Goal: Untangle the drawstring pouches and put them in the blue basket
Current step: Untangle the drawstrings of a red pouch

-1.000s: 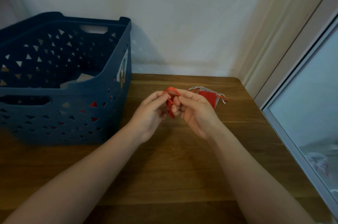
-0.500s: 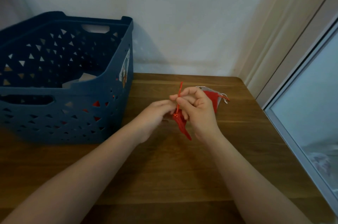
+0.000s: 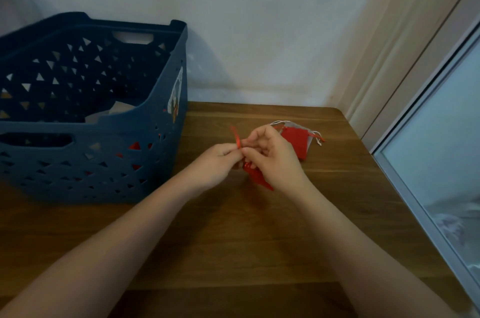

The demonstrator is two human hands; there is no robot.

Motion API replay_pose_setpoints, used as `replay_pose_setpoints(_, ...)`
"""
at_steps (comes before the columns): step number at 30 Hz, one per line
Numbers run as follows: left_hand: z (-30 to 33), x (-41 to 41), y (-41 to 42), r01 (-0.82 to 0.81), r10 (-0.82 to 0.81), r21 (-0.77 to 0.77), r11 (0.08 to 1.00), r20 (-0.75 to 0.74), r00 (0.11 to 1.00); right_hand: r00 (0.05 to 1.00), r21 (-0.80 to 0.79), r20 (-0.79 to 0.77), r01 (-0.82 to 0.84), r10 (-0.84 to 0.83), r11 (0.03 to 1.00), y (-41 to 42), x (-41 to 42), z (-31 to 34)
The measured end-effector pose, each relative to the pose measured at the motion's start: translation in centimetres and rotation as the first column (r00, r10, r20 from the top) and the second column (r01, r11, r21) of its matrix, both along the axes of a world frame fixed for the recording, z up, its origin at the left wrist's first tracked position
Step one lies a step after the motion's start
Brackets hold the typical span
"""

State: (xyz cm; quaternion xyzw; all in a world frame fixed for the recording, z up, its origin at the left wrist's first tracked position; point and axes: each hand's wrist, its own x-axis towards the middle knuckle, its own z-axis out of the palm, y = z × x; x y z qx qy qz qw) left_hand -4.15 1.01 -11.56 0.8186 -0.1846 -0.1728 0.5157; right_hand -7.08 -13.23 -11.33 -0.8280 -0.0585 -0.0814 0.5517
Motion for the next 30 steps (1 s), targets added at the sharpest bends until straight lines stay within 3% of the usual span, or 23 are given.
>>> replay_pose_setpoints(8,0.4,-0.2,0.8,-0.083,0.074,-0.065,0.994,-0.138,0.988,0.994,-0.095,0.064,-0.084,0.090,0.992,-0.1,0.0,-1.2)
replay_pose_setpoints(12,0.6,0.0,1.1,-0.032,0.021,-0.076,0.997,-0.142,0.990,0.998,0.080,0.047,-0.048,0.044,0.996,0.2,-0.2,-1.4)
replay_pose_setpoints(15,0.8,0.2,1.2,-0.006,0.002,-0.035,0.999,-0.094,0.996,0.999,0.197,-0.046,-0.013,0.022,0.980,0.3,-0.4,-1.2)
replay_pose_setpoints(22,0.2,-0.1,1.0,0.040,-0.063,0.156,0.987,0.146,0.987,0.979,0.218,-0.182,0.132,-0.093,0.967,0.4,-0.2,-1.0)
replay_pose_setpoints(26,-0.1,-0.5,0.5,-0.099,0.040,0.178,0.979,0.308,0.951,0.985,0.009,-0.082,0.155,-0.154,0.988,0.5,0.0,-1.0)
replay_pose_setpoints(28,0.0,-0.7,0.2,-0.160,0.087,0.177,0.971,0.362,0.928,0.988,-0.208,0.052,0.151,-0.143,0.966,0.5,0.1,-1.0)
replay_pose_setpoints(30,0.0,-0.8,0.1,-0.201,0.108,0.196,0.960,0.403,0.909,0.976,-0.457,0.207,0.154,-0.064,0.876,0.6,0.2,-1.1)
